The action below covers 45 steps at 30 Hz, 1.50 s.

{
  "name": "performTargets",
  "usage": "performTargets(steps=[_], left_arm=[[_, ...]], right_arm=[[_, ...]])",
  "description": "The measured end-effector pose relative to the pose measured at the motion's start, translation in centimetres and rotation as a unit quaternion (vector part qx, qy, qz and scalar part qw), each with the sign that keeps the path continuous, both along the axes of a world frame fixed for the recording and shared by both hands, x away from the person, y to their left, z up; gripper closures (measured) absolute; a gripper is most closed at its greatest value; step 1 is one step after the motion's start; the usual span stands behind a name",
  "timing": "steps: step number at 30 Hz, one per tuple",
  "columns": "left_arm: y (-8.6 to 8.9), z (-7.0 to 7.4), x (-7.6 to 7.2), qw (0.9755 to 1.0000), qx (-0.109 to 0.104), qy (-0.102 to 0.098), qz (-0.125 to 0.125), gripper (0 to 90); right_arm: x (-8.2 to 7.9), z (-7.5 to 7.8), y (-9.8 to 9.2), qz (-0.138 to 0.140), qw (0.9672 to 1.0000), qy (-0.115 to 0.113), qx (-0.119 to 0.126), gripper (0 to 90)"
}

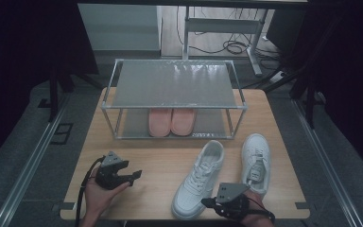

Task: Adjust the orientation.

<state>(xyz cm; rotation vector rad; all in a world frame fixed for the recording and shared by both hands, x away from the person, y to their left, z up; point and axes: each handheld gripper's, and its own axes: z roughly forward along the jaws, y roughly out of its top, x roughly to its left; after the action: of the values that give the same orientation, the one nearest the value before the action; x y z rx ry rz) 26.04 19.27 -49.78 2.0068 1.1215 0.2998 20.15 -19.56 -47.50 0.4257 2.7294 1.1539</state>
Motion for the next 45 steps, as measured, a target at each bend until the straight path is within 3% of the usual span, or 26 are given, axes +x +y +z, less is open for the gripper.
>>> performTargets(steps=[8, 14, 39, 45], left_arm=[[0.0, -0.3, 0.1, 1.0, 0.004, 0.004, 0.003, 31.9], [0.0, -0.3, 0.1, 1.0, 0.005, 0.002, 0.002, 32.0], [-0.3, -0.4, 0.1, 0.9999, 0.006, 0.003, 0.008, 31.9], [-0.3, -0.4, 0.1, 0.9999, 0.006, 0.003, 0.009, 31.9]], right_arm=[[0.0, -1.5, 0.8, 0.019, 0.9994, 0.021, -0.022, 90.0], [0.4, -2.0, 0.7, 0.018, 0.9992, 0.035, -0.003, 90.0], [3.5, -2.5, 4.7, 0.019, 0.9991, 0.033, 0.017, 90.0], [5.0, -2.5, 6.0, 0.017, 0.9991, 0.034, 0.017, 90.0]])
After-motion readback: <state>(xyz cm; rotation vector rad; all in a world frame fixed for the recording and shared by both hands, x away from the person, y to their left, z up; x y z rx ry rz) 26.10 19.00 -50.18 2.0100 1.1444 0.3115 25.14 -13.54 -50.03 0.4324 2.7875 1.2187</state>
